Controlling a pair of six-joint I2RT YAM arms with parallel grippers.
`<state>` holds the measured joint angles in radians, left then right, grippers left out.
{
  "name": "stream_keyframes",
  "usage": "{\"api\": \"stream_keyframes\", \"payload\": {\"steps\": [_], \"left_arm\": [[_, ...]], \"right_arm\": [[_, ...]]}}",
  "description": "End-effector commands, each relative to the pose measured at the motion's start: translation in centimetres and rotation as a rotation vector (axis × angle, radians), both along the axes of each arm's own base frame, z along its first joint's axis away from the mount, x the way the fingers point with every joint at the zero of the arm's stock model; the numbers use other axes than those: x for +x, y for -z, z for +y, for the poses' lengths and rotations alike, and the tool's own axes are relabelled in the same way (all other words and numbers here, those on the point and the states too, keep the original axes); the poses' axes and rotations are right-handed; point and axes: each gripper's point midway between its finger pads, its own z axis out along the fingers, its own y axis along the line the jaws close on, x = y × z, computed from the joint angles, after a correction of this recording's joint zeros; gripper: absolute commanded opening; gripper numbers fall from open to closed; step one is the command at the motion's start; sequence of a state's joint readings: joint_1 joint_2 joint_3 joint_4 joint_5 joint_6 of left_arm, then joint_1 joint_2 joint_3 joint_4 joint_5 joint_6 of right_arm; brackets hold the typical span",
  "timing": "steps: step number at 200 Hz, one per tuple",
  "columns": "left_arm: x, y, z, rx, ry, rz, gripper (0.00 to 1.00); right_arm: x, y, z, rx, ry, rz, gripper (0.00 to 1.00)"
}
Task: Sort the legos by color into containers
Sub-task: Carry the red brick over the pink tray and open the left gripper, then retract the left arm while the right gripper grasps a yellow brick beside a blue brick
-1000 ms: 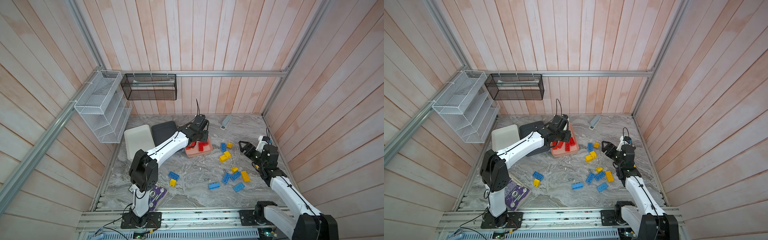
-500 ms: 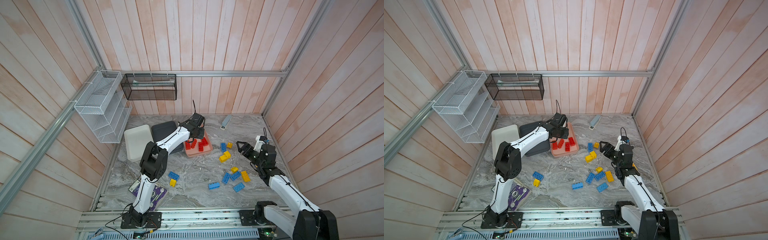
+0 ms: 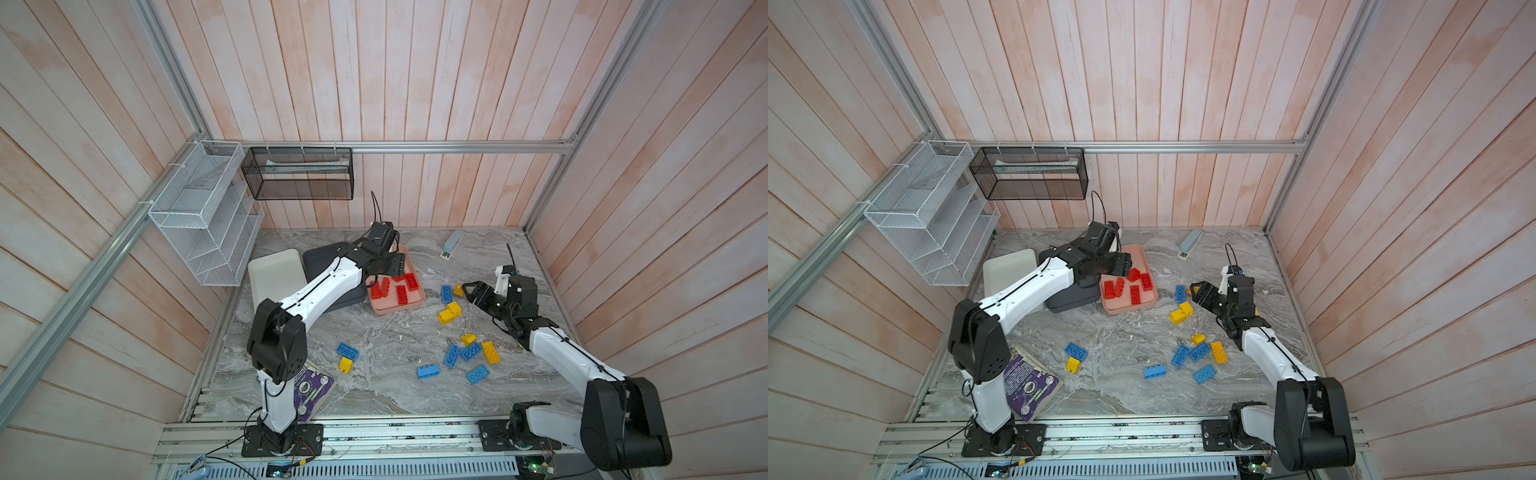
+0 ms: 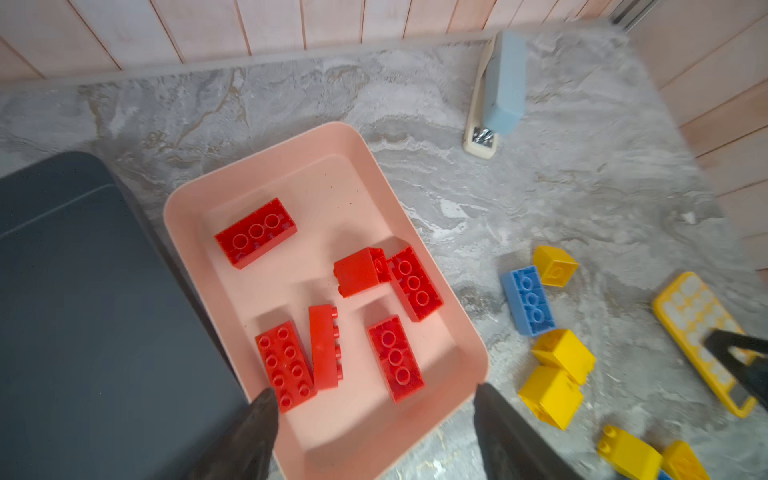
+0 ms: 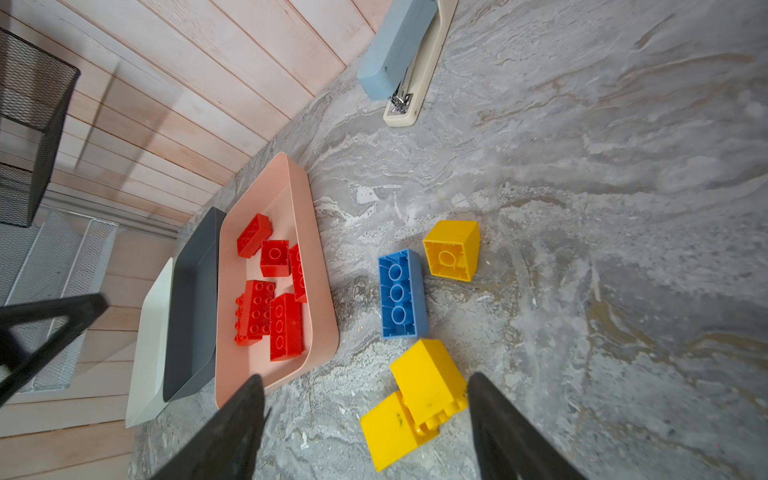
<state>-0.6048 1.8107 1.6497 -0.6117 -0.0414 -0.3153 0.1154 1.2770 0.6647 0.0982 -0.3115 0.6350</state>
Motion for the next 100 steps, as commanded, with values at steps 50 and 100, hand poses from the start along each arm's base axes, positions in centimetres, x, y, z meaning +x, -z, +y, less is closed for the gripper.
{"api": "stream_keyframes", "payload": {"steps": [50, 100], "left_arm": [[-10.0, -8.2, 6.7, -0.156, -0.018, -0.194, 0.80], [-15.3, -9.9, 11.2, -0.173, -0.009, -0.331, 0.83]], "right_arm": [[0.1, 3.3, 0.5, -0.314, -0.079, 0.204, 0.73], [-0.1, 6.8, 1.4, -0.474, -0.135, 0.330, 0.73]]}}
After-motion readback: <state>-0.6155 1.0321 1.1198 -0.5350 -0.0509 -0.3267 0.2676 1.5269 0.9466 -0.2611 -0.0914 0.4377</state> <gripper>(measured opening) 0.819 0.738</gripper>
